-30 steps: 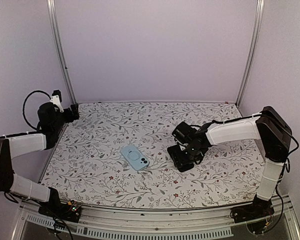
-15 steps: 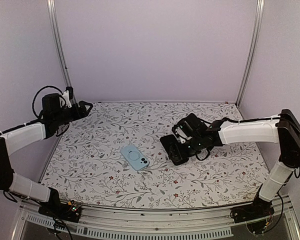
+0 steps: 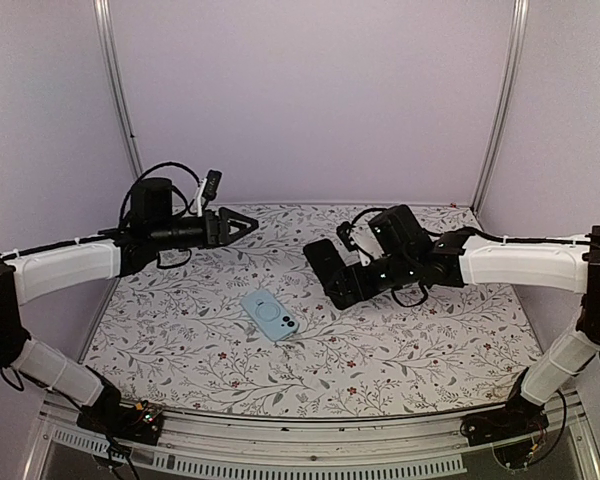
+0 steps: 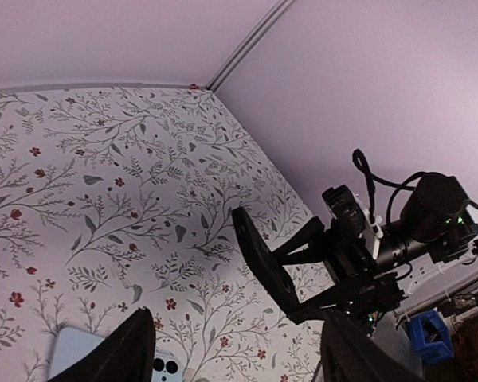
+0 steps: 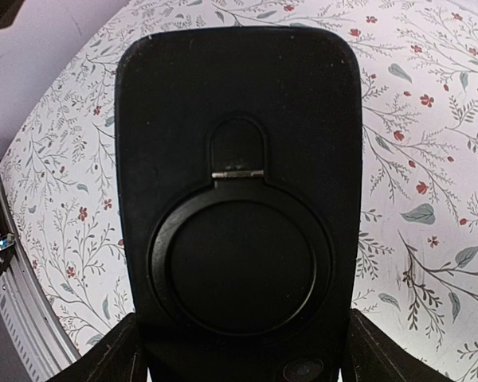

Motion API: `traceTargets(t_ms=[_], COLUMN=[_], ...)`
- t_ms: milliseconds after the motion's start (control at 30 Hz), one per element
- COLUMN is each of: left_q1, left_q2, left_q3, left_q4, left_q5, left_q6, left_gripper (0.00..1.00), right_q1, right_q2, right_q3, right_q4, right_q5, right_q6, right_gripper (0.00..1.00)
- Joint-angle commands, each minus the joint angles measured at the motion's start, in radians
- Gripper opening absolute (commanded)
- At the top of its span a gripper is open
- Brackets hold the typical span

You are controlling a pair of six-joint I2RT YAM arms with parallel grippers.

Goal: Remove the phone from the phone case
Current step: Pass from the right arm to the left

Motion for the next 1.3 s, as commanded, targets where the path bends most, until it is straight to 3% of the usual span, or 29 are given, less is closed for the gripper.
traceTargets(t_ms=[0, 267, 400, 633, 900, 967, 1067, 1133, 1233, 1267], left_q1=[-0.104, -0.220, -0.260, -0.275, -0.301, -0.302, -0.302, -0.302, -0.299, -0.296], left_q2=[0.058, 0.169, 0.211, 0.231, 0.268, 0.268, 0.264, 0.264, 0.261, 0.257], left_q3=[0.059, 0.158, 0.219, 0.241, 0.274, 0.274, 0.273, 0.272, 0.271, 0.274], left_q4=[0.094, 0.108, 0.001, -0.037, -0.051, -0.039, -0.018, -0.002, 0.030, 0.035], left_q5=[0.011, -0.039, -0.123, -0.156, -0.190, -0.190, -0.191, -0.185, -0.166, -0.155], left_q6=[-0.093, -0.129, -0.081, -0.059, -0.083, -0.089, -0.094, -0.098, -0.102, -0.100], left_gripper=[0.72, 0.68, 0.65, 0.63, 0.43, 0.34, 0.11, 0.01, 0.00, 0.00], right_q1=[0.013, 0.038, 0.045, 0.057, 0.065, 0.069, 0.071, 0.070, 0.070, 0.070], right_q2=[-0.050, -0.070, -0.074, -0.101, -0.109, -0.110, -0.113, -0.117, -0.124, -0.130], right_q3=[0.035, 0.049, 0.058, 0.040, 0.037, 0.036, 0.028, 0.022, 0.017, 0.011], right_q4=[0.098, 0.108, 0.108, 0.132, 0.157, 0.158, 0.161, 0.164, 0.157, 0.154], right_q5=[-0.025, -0.008, -0.001, 0.054, 0.120, 0.129, 0.139, 0.138, 0.107, 0.077], right_q6=[-0.029, -0.052, -0.059, -0.076, -0.082, -0.089, -0.093, -0.086, -0.058, -0.052], right_gripper=[0.57, 0.57, 0.57, 0.57, 0.57, 0.57, 0.57, 0.64, 0.98, 0.99])
